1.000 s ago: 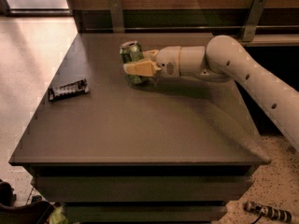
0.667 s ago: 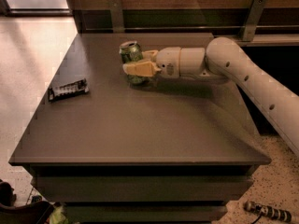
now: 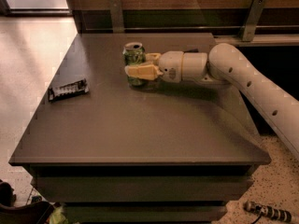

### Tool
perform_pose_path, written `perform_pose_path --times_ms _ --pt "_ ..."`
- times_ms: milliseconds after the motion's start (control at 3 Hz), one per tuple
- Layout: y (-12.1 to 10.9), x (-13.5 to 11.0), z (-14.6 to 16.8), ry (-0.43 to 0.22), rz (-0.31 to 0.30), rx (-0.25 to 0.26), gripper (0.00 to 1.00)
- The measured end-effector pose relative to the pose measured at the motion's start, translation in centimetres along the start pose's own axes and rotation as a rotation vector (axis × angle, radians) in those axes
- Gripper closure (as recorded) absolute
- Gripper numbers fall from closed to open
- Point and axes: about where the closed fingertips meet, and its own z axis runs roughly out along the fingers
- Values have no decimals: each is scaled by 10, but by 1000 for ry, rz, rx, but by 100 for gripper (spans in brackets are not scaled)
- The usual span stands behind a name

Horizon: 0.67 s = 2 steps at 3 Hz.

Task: Place green can upright

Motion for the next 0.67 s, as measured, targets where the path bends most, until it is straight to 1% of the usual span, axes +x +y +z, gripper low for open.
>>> perform_pose_path --times_ms 333,667 --pt "0 -1 0 0 0 0 84" --pt "0 -2 0 0 0 0 61"
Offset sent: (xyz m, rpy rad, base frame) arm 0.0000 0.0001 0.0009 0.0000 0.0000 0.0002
